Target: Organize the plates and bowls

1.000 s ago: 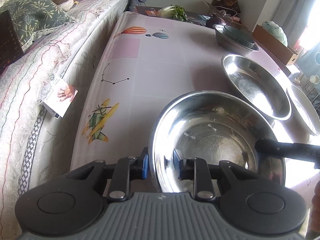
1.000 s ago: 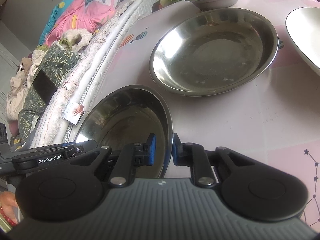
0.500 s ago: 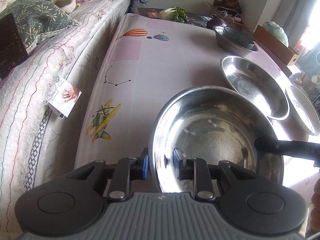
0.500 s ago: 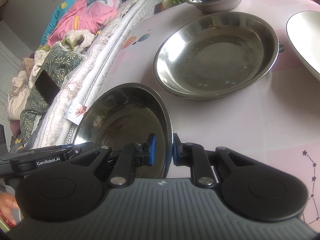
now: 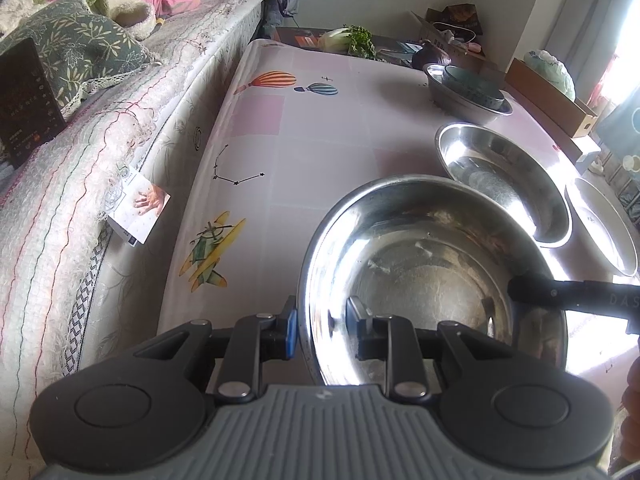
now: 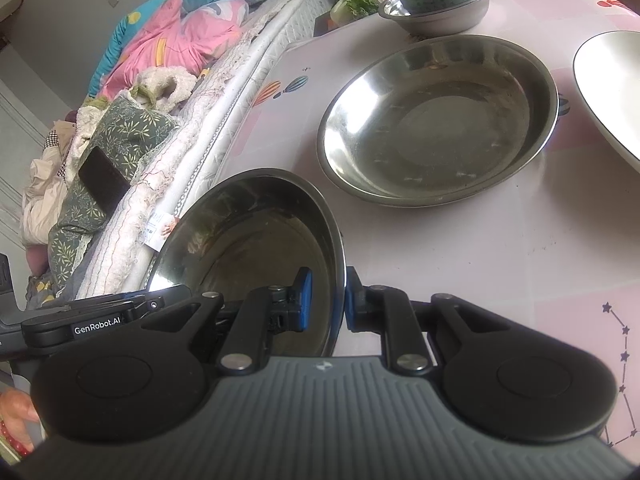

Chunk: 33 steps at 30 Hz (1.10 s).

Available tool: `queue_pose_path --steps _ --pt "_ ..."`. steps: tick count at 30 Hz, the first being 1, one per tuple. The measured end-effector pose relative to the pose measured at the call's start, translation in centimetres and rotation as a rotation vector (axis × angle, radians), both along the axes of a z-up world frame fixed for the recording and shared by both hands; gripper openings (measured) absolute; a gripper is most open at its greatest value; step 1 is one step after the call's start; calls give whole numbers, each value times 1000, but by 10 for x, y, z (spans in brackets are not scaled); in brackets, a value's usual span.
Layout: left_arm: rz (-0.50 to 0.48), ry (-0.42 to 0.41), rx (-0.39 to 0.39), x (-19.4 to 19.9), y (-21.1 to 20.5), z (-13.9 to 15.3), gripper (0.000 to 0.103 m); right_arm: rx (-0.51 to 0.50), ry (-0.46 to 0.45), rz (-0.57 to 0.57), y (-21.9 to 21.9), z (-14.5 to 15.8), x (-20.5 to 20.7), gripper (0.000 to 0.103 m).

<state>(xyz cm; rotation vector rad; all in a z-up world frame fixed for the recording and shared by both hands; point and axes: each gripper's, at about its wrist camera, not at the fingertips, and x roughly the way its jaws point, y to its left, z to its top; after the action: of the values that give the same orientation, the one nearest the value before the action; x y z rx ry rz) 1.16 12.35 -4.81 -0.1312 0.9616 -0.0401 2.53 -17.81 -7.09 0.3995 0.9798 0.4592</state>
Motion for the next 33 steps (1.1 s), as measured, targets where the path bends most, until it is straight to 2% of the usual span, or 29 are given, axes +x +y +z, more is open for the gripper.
queue_pose_path --steps 33 --pt "-36 -55 1 8 -19 20 25 27 -50 -56 -24 23 -4 15"
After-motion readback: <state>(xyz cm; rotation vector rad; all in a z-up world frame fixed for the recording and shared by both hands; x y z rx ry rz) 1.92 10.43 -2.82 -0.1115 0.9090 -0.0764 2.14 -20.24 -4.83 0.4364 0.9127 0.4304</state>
